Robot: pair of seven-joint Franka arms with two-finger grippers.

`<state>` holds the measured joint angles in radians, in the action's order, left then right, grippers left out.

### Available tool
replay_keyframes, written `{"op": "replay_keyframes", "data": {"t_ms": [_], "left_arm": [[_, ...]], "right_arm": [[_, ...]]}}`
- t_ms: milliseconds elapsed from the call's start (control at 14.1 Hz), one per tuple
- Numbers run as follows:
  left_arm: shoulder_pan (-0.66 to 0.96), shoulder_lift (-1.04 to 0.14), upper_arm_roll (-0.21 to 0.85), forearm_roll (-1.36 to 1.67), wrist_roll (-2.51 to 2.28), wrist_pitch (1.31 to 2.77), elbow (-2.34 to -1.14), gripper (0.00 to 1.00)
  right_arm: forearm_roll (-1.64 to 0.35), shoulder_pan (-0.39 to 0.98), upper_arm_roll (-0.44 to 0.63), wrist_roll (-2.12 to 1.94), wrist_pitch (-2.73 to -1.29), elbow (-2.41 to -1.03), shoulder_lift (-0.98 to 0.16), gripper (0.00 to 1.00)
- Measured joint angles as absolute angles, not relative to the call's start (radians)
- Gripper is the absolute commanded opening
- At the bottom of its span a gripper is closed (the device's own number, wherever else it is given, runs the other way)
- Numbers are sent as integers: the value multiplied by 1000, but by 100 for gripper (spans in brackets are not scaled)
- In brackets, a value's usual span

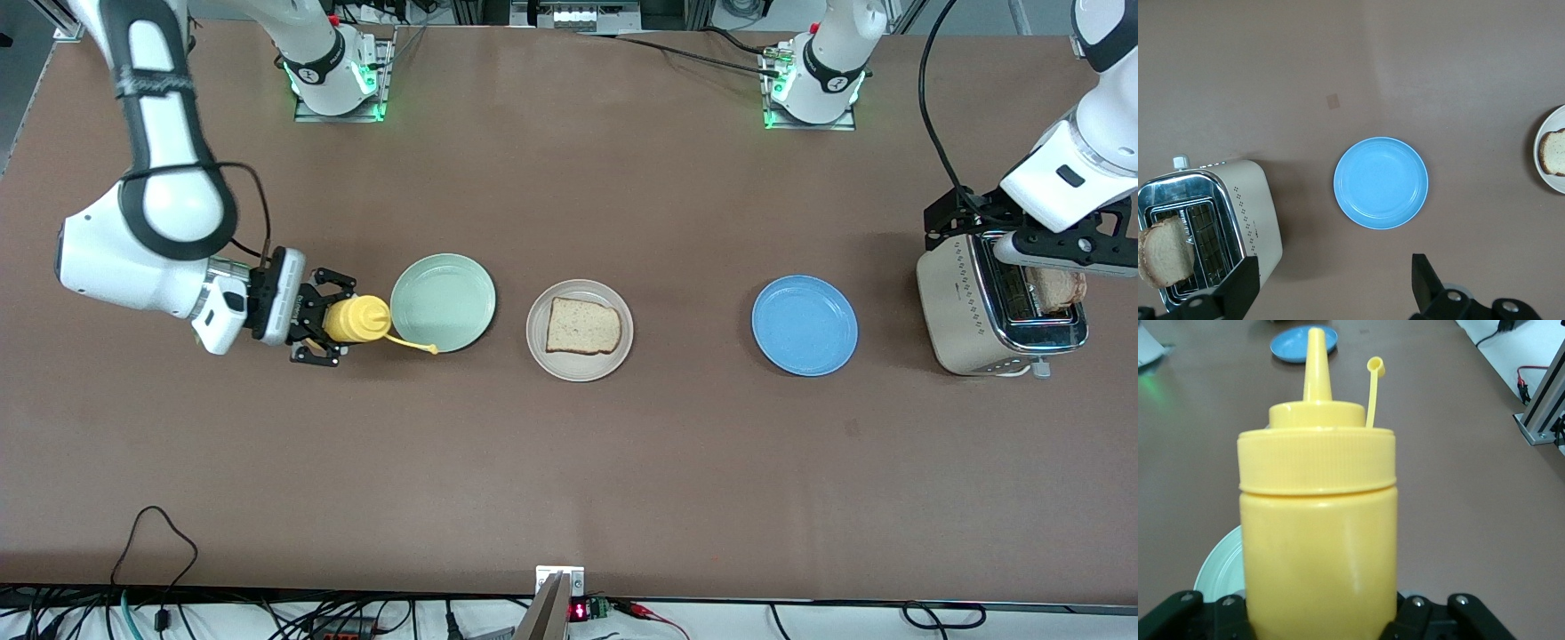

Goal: Make sandwich in beige plate with both arms
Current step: 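Carry the mustard bottle back beside the green plate with the right gripper, then set the mustard bottle upright and open the right gripper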

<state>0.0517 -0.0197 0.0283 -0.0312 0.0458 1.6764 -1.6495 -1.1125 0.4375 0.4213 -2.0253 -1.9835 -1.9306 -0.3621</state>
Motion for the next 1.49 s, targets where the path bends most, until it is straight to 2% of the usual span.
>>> {"op": "replay_keyframes", "data": {"t_ms": [213,426,782,1208,1422,1493], "left_arm": [[52,-20,28,-31,46,1676,-1649,100],[52,-20,28,-31,46,1676,-1649,100],[52,-20,28,-31,46,1676,-1650,100],[52,-20,28,-31,46,1676,-1649,100],[52,-20,28,-31,46,1676,-1650,100],[52,-20,28,-31,46,1676,-1650,100]], "right_arm": [[-1268,332,420,-2194,-1806,-1969,-424,16],[-1401,243,419,-2329,-1627,-1976,-538,16],[-1519,167,416,-2510,-1381,-1974,-721,16],[-1530,139,415,-2613,-1333,-1969,-787,16],[-1530,139,414,-2637,-1333,-1968,-805,26],[-1530,139,414,-2642,-1333,-1968,-810,37]]}}
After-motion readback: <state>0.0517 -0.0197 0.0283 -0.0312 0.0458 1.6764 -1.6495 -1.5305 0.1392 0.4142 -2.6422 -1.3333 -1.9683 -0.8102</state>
